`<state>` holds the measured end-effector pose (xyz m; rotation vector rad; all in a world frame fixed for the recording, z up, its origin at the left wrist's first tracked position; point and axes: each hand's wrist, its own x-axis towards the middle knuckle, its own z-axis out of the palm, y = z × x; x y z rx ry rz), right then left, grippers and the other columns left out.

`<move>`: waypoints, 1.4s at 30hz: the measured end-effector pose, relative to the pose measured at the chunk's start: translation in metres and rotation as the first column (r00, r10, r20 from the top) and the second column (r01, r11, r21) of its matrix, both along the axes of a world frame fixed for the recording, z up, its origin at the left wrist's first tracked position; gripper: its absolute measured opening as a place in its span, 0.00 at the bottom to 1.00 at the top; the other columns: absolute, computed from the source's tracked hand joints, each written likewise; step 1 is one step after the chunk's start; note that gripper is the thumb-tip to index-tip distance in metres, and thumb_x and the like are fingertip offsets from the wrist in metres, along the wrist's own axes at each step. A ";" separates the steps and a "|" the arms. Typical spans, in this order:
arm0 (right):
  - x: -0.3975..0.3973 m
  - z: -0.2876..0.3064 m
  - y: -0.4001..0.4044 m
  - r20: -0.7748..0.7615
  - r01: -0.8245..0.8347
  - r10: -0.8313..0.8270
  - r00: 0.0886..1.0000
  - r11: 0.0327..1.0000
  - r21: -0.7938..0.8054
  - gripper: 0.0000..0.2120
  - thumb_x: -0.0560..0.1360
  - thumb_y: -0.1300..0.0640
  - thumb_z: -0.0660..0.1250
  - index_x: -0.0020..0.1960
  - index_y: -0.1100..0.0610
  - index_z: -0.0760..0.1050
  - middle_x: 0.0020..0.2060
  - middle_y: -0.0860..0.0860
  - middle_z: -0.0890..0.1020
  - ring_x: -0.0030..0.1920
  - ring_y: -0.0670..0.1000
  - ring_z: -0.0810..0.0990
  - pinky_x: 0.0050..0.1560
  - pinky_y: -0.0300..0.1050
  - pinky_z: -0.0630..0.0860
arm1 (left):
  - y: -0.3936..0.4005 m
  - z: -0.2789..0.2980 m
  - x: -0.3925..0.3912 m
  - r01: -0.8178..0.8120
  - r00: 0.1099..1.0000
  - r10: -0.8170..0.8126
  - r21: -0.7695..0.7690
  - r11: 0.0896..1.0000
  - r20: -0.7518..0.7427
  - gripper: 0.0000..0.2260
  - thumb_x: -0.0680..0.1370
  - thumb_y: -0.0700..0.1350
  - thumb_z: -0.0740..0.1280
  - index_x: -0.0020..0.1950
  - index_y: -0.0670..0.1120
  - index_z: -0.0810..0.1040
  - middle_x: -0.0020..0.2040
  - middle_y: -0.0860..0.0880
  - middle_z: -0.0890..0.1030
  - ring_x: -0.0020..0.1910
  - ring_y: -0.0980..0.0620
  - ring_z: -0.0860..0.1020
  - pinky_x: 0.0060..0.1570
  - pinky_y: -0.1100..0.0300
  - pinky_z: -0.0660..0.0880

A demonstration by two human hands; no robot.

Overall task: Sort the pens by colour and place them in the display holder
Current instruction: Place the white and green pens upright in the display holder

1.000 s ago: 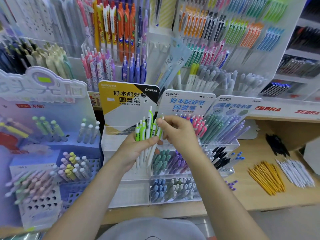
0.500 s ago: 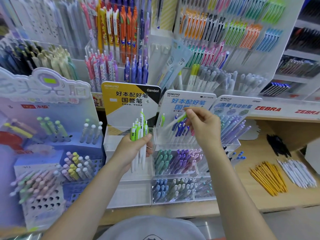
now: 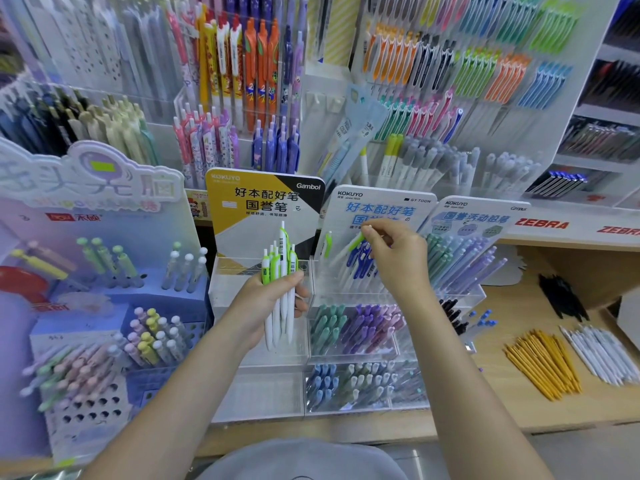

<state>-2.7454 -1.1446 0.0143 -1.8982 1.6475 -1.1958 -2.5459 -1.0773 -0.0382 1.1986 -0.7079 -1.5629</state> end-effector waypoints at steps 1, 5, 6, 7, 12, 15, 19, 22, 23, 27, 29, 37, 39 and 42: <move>0.000 0.000 0.000 -0.018 -0.004 0.004 1.000 1.000 0.001 0.08 0.78 0.58 0.69 0.54 0.59 0.83 0.45 0.52 0.85 0.44 0.51 0.82 0.52 0.52 0.79 | 0.000 0.000 0.000 0.001 1.000 -0.001 0.002 1.000 0.001 0.06 0.79 0.44 0.70 0.50 0.41 0.78 0.37 0.44 0.82 0.33 0.47 0.80 0.39 0.52 0.80; 0.002 -0.002 -0.001 -0.026 -0.021 0.021 0.999 1.000 0.000 0.08 0.78 0.58 0.69 0.54 0.60 0.83 0.44 0.52 0.85 0.43 0.50 0.81 0.49 0.47 0.78 | -0.001 0.000 -0.003 0.002 1.000 -0.002 0.008 1.000 0.013 0.06 0.79 0.44 0.70 0.47 0.42 0.79 0.38 0.43 0.82 0.34 0.46 0.80 0.44 0.49 0.80; 0.003 -0.002 -0.002 -0.033 -0.027 0.027 0.999 1.000 -0.001 0.08 0.78 0.58 0.69 0.53 0.60 0.83 0.44 0.52 0.84 0.42 0.49 0.79 0.47 0.44 0.76 | -0.001 0.000 -0.003 -0.001 1.000 0.000 0.008 1.000 0.023 0.05 0.79 0.44 0.70 0.47 0.42 0.79 0.39 0.42 0.82 0.34 0.46 0.80 0.46 0.48 0.80; 0.004 -0.001 -0.002 -0.049 -0.035 0.035 0.998 0.999 -0.008 0.08 0.78 0.58 0.69 0.53 0.60 0.83 0.44 0.52 0.84 0.41 0.48 0.77 0.46 0.41 0.73 | -0.002 0.000 -0.003 -0.004 1.000 0.004 0.007 1.000 0.030 0.05 0.79 0.44 0.70 0.47 0.42 0.79 0.39 0.42 0.82 0.34 0.46 0.80 0.46 0.48 0.79; 0.006 0.002 -0.008 -0.084 -0.035 0.034 0.996 0.999 -0.008 0.07 0.78 0.58 0.68 0.53 0.59 0.83 0.43 0.48 0.77 0.40 0.44 0.72 0.47 0.36 0.67 | -0.005 0.001 -0.002 -0.013 0.999 0.013 -0.005 1.000 0.037 0.05 0.79 0.44 0.70 0.48 0.42 0.79 0.38 0.43 0.82 0.34 0.46 0.80 0.47 0.47 0.80; 0.004 0.000 -0.010 -0.100 -0.050 0.048 0.994 0.998 -0.023 0.07 0.78 0.59 0.69 0.52 0.59 0.84 0.42 0.50 0.78 0.44 0.49 0.74 0.50 0.42 0.71 | -0.006 0.000 -0.002 -0.015 0.999 0.015 -0.001 1.000 0.038 0.05 0.79 0.44 0.70 0.50 0.42 0.79 0.38 0.43 0.83 0.34 0.46 0.80 0.44 0.49 0.80; 0.005 -0.007 -0.011 -0.172 -0.090 0.085 0.981 0.996 -0.021 0.06 0.76 0.58 0.71 0.50 0.58 0.85 0.42 0.52 0.80 0.50 0.53 0.72 0.55 0.46 0.69 | -0.007 -0.001 -0.004 -0.017 1.000 0.017 -0.002 1.000 0.015 0.05 0.79 0.43 0.70 0.49 0.42 0.79 0.38 0.42 0.82 0.34 0.45 0.80 0.42 0.51 0.80; 0.011 -0.010 -0.013 -0.188 -0.101 0.097 0.977 0.995 -0.012 0.05 0.74 0.59 0.73 0.49 0.58 0.85 0.40 0.50 0.83 0.52 0.54 0.73 0.58 0.52 0.71 | -0.007 0.000 -0.007 -0.015 1.000 0.015 0.000 1.000 -0.001 0.04 0.79 0.43 0.70 0.48 0.42 0.79 0.38 0.43 0.82 0.34 0.46 0.80 0.42 0.51 0.79; 0.013 -0.010 -0.012 -0.163 -0.101 0.099 0.982 0.995 -0.008 0.05 0.73 0.60 0.74 0.49 0.57 0.85 0.39 0.46 0.81 0.52 0.55 0.74 0.58 0.54 0.72 | -0.007 0.000 -0.008 -0.012 1.000 0.012 0.000 1.000 -0.004 0.05 0.79 0.43 0.69 0.48 0.42 0.79 0.37 0.43 0.82 0.34 0.46 0.80 0.42 0.51 0.79; 0.022 -0.016 -0.012 -0.150 -0.095 0.088 0.985 0.995 -0.042 0.06 0.72 0.59 0.74 0.47 0.55 0.79 0.37 0.37 0.76 0.48 0.54 0.77 0.55 0.54 0.71 | -0.006 0.001 -0.007 0.006 1.000 -0.006 -0.005 1.000 -0.019 0.05 0.79 0.44 0.70 0.48 0.42 0.79 0.38 0.43 0.82 0.34 0.46 0.80 0.40 0.52 0.78; 0.023 -0.022 -0.014 -0.217 -0.086 0.068 0.974 0.994 -0.075 0.05 0.72 0.56 0.74 0.45 0.54 0.78 0.37 0.41 0.79 0.47 0.53 0.75 0.51 0.49 0.65 | -0.006 0.001 -0.006 0.021 0.999 -0.021 -0.013 1.000 -0.034 0.06 0.79 0.44 0.70 0.49 0.41 0.79 0.39 0.43 0.81 0.34 0.46 0.80 0.39 0.53 0.78; 0.020 -0.024 -0.007 -0.297 -0.077 0.022 0.954 0.981 -0.175 0.05 0.75 0.52 0.71 0.46 0.53 0.81 0.38 0.45 0.82 0.46 0.51 0.72 0.50 0.53 0.68 | 0.000 0.003 -0.007 0.083 0.992 -0.085 -0.018 0.996 -0.096 0.15 0.74 0.47 0.71 0.56 0.40 0.79 0.40 0.43 0.82 0.35 0.46 0.79 0.40 0.53 0.78; 0.020 -0.016 0.001 -0.228 -0.082 0.030 0.973 0.971 -0.225 0.05 0.76 0.53 0.69 0.46 0.54 0.82 0.39 0.46 0.82 0.46 0.51 0.73 0.50 0.48 0.68 | 0.002 0.005 -0.007 0.129 0.987 -0.132 -0.045 0.991 -0.088 0.18 0.72 0.49 0.71 0.58 0.40 0.80 0.40 0.43 0.82 0.34 0.47 0.80 0.41 0.53 0.78; 0.025 0.001 0.019 -0.075 -0.188 0.180 0.981 0.976 -0.110 0.04 0.76 0.55 0.70 0.45 0.53 0.83 0.38 0.45 0.82 0.43 0.47 0.73 0.48 0.37 0.68 | 0.003 0.011 -0.010 0.204 0.976 -0.210 -0.098 0.974 -0.057 0.16 0.72 0.48 0.70 0.57 0.41 0.80 0.40 0.44 0.83 0.34 0.47 0.80 0.41 0.53 0.79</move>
